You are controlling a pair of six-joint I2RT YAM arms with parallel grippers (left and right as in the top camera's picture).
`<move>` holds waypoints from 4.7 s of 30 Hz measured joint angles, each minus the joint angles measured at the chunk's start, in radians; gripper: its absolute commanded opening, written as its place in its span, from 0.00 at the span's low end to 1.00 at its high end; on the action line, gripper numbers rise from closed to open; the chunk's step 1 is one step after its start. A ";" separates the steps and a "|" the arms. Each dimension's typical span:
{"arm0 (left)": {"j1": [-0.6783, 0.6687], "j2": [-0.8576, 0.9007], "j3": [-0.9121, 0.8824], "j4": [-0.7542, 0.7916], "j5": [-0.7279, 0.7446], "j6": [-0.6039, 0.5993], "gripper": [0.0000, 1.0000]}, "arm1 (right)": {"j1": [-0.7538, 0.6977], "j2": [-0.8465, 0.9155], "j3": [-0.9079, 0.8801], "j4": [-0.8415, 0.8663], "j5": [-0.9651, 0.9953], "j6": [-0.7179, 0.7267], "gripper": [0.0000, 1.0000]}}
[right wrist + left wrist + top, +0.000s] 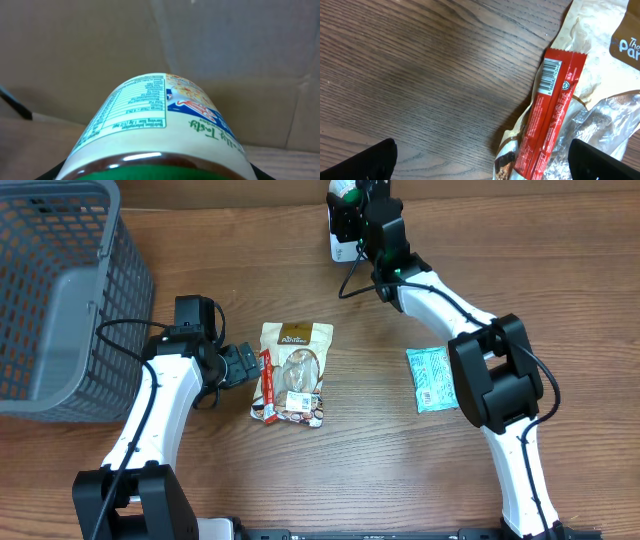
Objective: Scan the item barcode
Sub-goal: 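Hold the jar's label in front of the white scanner with the right gripper, then carry the green jar to the table's far right edge, then lower the green jar upright onto the table and open the right gripper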
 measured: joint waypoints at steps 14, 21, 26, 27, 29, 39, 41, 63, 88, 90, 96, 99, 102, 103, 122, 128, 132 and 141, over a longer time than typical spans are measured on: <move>0.000 0.000 0.000 0.000 0.000 0.000 1.00 | 0.000 0.071 0.000 0.145 0.061 0.135 0.04; 0.000 0.000 0.000 0.000 0.000 0.000 1.00 | 0.000 0.124 0.000 0.161 0.062 0.149 0.04; 0.000 0.000 0.000 0.000 0.000 0.000 1.00 | 0.000 0.126 0.000 0.165 0.056 0.150 0.04; 0.000 0.000 0.000 0.000 0.000 0.000 1.00 | 0.000 0.126 0.000 0.165 0.050 0.150 0.04; 0.000 0.000 0.000 0.000 0.000 0.000 1.00 | 0.000 0.126 0.000 0.164 0.045 0.150 0.04; 0.000 0.000 0.000 0.000 0.000 0.000 1.00 | 0.000 0.126 0.000 0.139 0.039 0.150 0.04; 0.000 0.000 0.000 0.000 0.000 0.000 1.00 | 0.000 0.125 0.000 0.139 0.039 0.150 0.04; 0.000 0.000 0.000 0.000 0.000 0.000 1.00 | 0.000 0.125 0.000 0.145 0.030 0.150 0.04; 0.000 0.000 0.002 0.001 0.000 0.000 1.00 | -0.007 -0.511 0.000 -0.591 -0.050 0.153 0.04; 0.000 0.000 0.002 0.000 0.000 0.000 1.00 | -0.019 -0.595 0.002 -0.742 -0.053 0.152 0.04; 0.000 0.000 0.002 0.000 0.000 -0.003 1.00 | -0.133 -0.748 0.013 -1.257 -0.056 0.153 0.07; 0.000 0.000 0.002 0.000 0.000 -0.003 1.00 | -0.223 -0.752 0.008 -1.491 -0.053 0.153 0.08; 0.000 0.000 0.002 0.000 0.000 -0.003 1.00 | -0.303 -0.748 -0.027 -1.624 -0.051 0.153 0.08; 0.000 0.000 0.002 0.000 0.000 -0.003 1.00 | -0.327 -0.747 -0.047 -1.657 -0.051 0.153 0.08; 0.000 0.000 0.002 0.000 0.000 -0.003 1.00 | -0.545 -0.710 -0.703 -1.318 -0.047 0.153 0.13; 0.000 0.000 0.002 0.000 0.000 -0.003 1.00 | -0.545 -0.711 -0.795 -1.214 -0.047 0.152 0.16; 0.000 0.000 0.002 0.000 0.000 -0.003 1.00 | -0.545 -0.710 -0.813 -1.200 -0.045 0.153 0.35; 0.000 0.000 0.002 0.000 0.000 -0.003 1.00 | -0.545 -0.710 -0.804 -1.231 -0.016 0.152 0.65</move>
